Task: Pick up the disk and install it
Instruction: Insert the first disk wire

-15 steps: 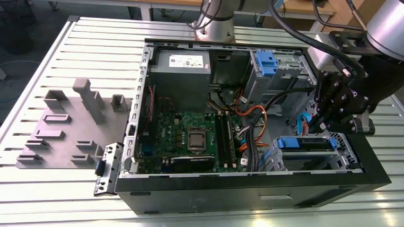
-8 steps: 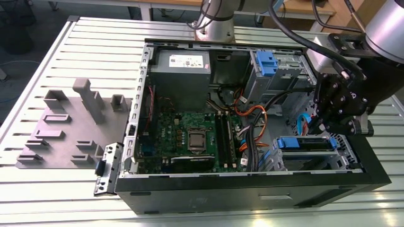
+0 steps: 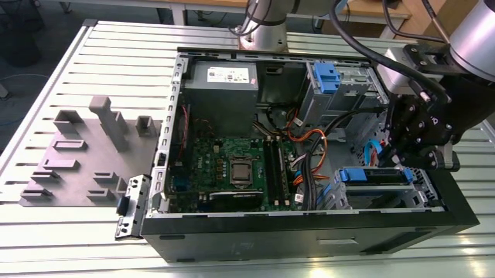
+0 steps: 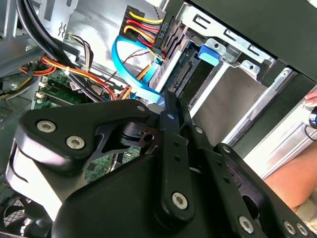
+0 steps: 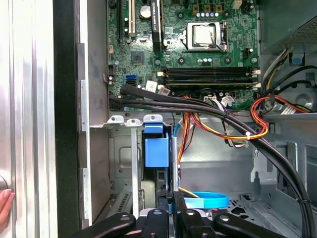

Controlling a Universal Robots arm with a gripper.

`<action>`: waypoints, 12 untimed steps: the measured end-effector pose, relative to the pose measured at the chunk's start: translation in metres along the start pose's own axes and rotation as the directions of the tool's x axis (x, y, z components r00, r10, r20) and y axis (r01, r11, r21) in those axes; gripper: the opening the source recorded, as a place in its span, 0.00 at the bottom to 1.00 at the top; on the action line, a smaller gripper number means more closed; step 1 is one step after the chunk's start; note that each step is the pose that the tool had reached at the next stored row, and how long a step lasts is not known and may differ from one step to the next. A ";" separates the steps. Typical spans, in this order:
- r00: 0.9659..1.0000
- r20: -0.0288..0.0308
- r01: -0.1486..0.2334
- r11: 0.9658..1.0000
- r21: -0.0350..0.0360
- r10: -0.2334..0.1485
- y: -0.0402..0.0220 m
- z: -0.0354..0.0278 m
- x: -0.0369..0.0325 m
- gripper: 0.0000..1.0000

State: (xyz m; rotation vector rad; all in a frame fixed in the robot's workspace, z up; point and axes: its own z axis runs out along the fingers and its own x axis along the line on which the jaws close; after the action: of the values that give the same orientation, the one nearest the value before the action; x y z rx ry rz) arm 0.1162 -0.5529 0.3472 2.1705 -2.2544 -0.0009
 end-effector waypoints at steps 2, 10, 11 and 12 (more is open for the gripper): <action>1.000 0.000 0.000 1.000 0.000 0.000 0.0000 0.0015 0.0003 0.16; 1.000 -0.002 0.000 1.000 0.000 0.000 -0.0003 0.0061 0.0009 0.16; 1.000 -0.002 0.000 1.000 0.000 0.000 -0.0005 0.0063 0.0009 0.16; 1.000 -0.002 0.000 1.000 0.000 0.000 -0.0010 0.0065 0.0009 0.16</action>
State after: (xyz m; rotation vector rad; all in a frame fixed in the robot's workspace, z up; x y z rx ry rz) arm 0.1170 -0.5539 0.3408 2.1693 -2.2527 0.0013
